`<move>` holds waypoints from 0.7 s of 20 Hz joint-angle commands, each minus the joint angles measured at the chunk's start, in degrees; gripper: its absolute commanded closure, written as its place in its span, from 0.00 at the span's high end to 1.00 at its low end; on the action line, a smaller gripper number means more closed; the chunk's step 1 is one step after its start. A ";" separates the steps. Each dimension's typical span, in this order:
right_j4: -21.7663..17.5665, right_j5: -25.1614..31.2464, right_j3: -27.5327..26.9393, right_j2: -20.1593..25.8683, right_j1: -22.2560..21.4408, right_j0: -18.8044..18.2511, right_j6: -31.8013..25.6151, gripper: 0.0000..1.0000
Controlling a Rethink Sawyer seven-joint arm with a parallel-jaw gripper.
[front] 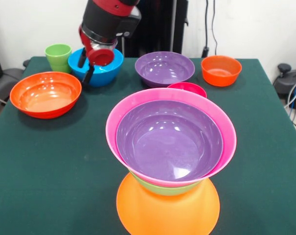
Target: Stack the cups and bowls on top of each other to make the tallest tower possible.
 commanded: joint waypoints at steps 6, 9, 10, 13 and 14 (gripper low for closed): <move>-3.81 -4.33 2.61 11.53 4.73 -2.19 1.93 1.00; -3.42 -5.01 3.12 12.02 5.13 -2.31 2.71 1.00; -3.35 -4.99 3.25 12.16 5.19 -2.36 2.83 1.00; -3.25 -5.27 3.51 12.31 5.45 -2.32 3.22 1.00; -3.26 -5.17 3.53 12.15 5.42 -2.19 3.29 1.00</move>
